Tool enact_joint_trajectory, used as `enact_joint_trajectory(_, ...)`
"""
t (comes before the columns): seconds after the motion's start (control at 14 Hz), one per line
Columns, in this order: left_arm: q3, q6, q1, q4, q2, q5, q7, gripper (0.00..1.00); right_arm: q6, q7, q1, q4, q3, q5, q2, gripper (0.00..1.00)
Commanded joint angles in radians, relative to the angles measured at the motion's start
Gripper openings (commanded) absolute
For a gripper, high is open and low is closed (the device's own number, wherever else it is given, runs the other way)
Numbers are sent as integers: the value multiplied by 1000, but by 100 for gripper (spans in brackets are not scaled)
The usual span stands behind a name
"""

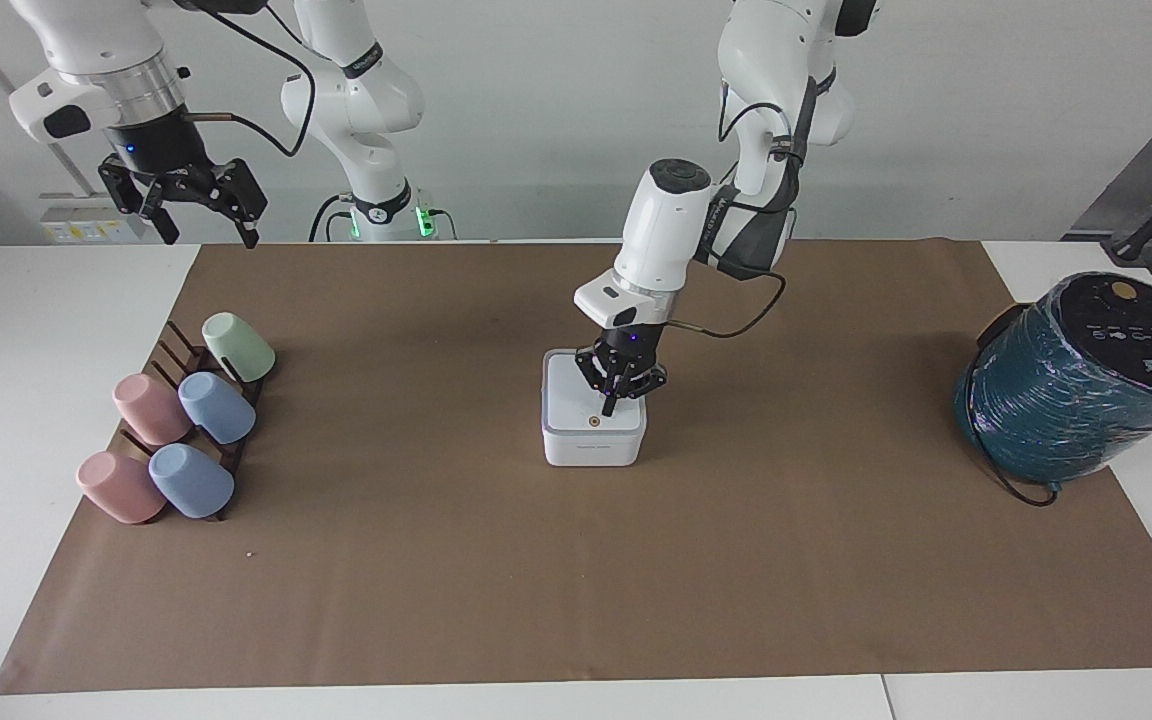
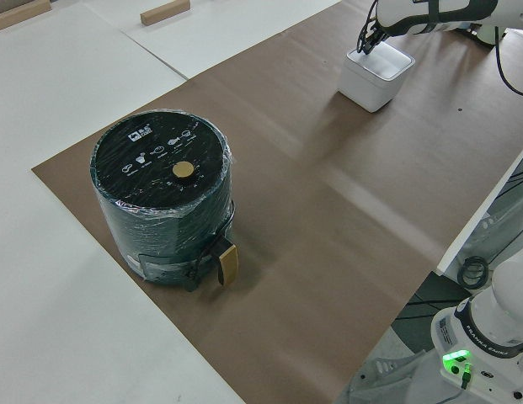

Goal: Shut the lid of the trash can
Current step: 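Push the raised lid down over the bin with the left arm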

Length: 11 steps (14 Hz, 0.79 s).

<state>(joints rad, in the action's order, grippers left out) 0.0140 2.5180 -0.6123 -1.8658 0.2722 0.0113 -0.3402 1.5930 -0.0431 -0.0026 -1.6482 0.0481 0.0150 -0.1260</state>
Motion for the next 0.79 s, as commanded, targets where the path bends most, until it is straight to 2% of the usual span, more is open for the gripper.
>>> enact_joint_trajectory(0.0,-2,-57,-11,20,6,-11,-16,0,-11,20,1,-15,4,-17,-18,100)
enact_joint_trajectory(0.29,-3,-114,-11,23,-31,-11,-16,0,-10,20,1,-15,4,-17,-18,100)
enact_joint_trajectory(0.71,-12,-343,46,14,-137,-16,-5,3,-10,22,1,-15,4,-17,-18,100)
